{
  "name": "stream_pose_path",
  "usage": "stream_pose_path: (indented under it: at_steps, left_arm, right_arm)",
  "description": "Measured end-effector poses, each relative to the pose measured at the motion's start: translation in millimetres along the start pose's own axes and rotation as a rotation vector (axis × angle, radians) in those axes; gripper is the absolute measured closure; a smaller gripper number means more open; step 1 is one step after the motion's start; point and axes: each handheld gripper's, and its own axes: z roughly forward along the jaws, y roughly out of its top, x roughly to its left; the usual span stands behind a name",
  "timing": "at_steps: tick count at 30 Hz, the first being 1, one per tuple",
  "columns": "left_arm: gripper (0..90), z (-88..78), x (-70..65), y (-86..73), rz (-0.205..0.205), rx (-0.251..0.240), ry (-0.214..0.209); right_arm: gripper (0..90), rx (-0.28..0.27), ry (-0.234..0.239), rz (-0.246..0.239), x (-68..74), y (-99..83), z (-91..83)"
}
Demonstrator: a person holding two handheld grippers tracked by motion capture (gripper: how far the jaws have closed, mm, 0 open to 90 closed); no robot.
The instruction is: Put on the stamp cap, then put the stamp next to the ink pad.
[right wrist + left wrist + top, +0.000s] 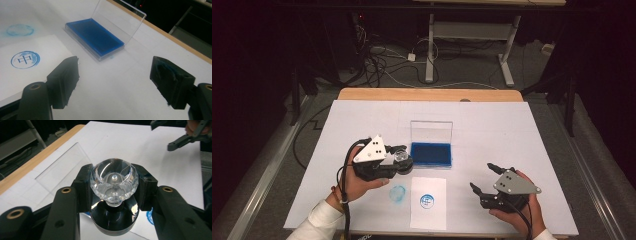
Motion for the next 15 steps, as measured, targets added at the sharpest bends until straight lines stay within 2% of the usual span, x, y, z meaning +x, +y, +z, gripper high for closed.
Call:
stream_pose_path:
  at_steps: [9, 13, 15]
  left_arm:
    - [54.3, -2.2, 14.7, -4.6, -0.006, 0.040, 0.065]
    - [54.3, -2.4, 24.9, -8.1, -0.026, 0.059, 0.087]
    - [54.3, -3.3, 31.0, -9.3, -0.041, 0.056, 0.079]
  right_arm:
    - [22.1, 0.010, -0.012, 0.014, -1.0, -5.4, -2.4]
    - [22.1, 0.010, -0.010, 0.008, -0.6, -5.3, -1.3]
    - [22.1, 0.011, -0.009, 0.011, -0.6, -5.3, -0.1]
